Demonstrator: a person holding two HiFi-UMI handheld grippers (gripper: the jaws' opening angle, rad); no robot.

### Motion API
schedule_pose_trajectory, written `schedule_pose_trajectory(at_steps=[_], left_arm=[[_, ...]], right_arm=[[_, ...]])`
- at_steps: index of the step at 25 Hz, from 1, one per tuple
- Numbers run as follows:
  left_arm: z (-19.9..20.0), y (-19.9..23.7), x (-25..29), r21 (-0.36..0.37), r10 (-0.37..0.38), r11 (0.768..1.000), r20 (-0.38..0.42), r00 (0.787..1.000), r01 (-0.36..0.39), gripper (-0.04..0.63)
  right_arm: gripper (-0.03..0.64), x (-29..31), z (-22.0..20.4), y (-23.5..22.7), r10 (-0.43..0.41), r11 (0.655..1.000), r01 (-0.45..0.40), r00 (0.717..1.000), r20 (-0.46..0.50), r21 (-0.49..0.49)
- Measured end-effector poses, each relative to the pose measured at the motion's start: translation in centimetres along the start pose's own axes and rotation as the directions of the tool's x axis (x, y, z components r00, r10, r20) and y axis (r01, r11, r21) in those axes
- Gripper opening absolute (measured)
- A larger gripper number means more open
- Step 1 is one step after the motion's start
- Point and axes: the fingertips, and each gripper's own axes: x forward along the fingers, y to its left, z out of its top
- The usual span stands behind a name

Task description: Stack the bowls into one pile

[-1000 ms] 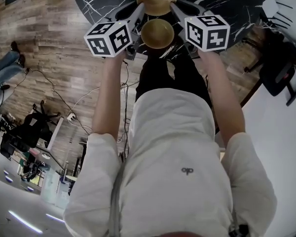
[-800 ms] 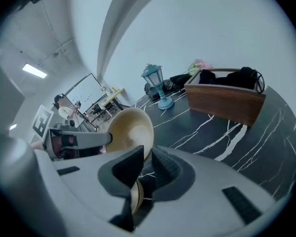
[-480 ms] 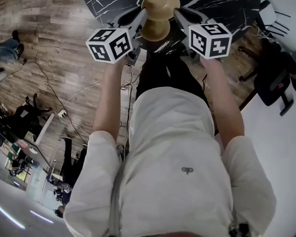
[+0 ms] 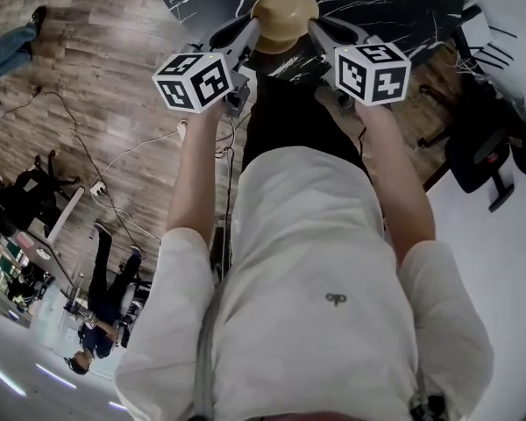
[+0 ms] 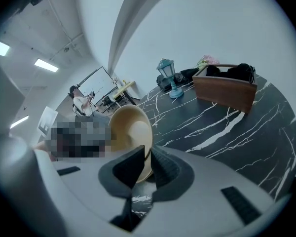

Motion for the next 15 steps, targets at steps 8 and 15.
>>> schedule_pose_trajectory(at_steps=[8, 15], left_arm=[[-2.2, 1.1, -1.4, -0.052, 0.030, 0.998, 0.011, 0.999, -0.029, 0.041], [-3.8, 1.9, -0.8, -0.084, 0.057, 0.995, -0.013, 0.998, -0.058, 0.041]], right_arm=[[0.040, 0.6, -1.9, 1.2, 0.020, 1.000, -0.021, 0.999, -0.050, -0.015], [0.040, 1.3, -3.1, 0.6, 0.032, 0.999, -0.033, 0.996, -0.083, -0.011]])
